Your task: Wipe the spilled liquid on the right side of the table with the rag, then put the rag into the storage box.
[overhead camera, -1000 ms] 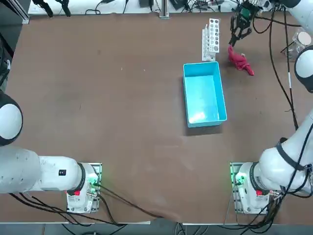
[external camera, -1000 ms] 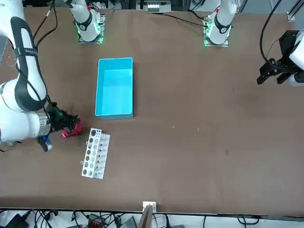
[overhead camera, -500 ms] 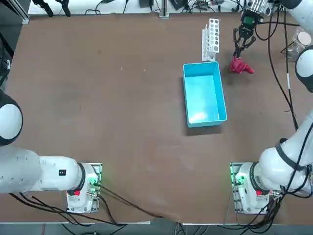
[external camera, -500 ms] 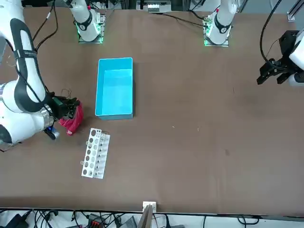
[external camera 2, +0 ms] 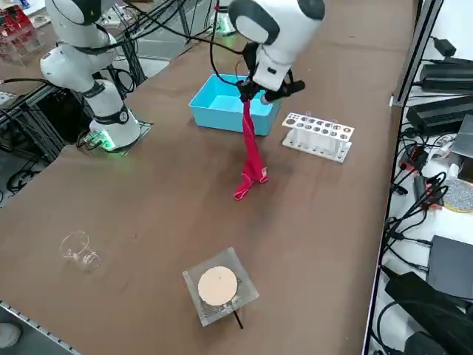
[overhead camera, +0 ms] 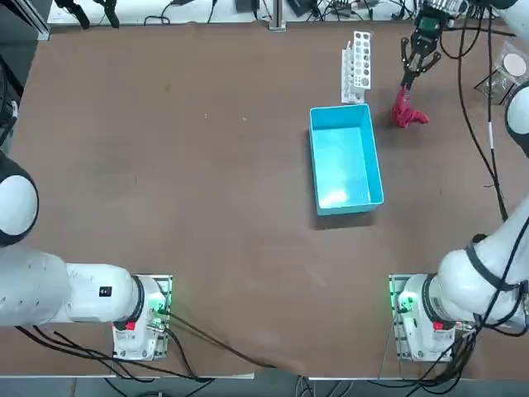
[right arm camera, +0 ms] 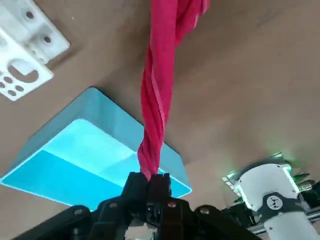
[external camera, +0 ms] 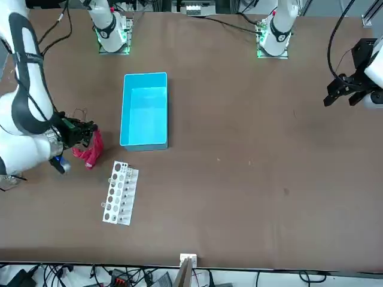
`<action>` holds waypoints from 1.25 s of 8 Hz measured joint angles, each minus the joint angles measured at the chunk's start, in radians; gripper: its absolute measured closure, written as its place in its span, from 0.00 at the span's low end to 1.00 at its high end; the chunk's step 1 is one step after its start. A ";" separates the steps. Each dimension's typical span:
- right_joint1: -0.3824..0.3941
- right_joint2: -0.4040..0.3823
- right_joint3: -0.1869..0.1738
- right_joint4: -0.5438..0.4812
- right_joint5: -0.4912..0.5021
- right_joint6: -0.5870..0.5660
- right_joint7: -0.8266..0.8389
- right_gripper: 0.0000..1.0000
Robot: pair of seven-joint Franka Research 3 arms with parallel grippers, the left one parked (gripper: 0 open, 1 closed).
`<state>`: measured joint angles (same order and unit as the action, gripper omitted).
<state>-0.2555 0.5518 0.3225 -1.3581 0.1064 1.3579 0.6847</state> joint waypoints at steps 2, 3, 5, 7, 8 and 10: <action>0.121 -0.071 -0.191 0.001 0.000 -0.003 -0.178 0.99; 0.202 -0.107 -0.300 0.001 0.000 -0.006 -0.264 0.99; 0.312 -0.179 -0.418 -0.001 0.000 -0.009 -0.335 0.99; 0.390 -0.256 -0.457 -0.020 0.001 0.012 -0.348 0.99; 0.424 -0.303 -0.459 -0.045 0.001 0.036 -0.348 0.99; 0.450 -0.402 -0.454 -0.075 0.008 0.051 -0.347 0.99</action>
<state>0.1943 0.1500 -0.1317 -1.4334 0.1142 1.4094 0.3374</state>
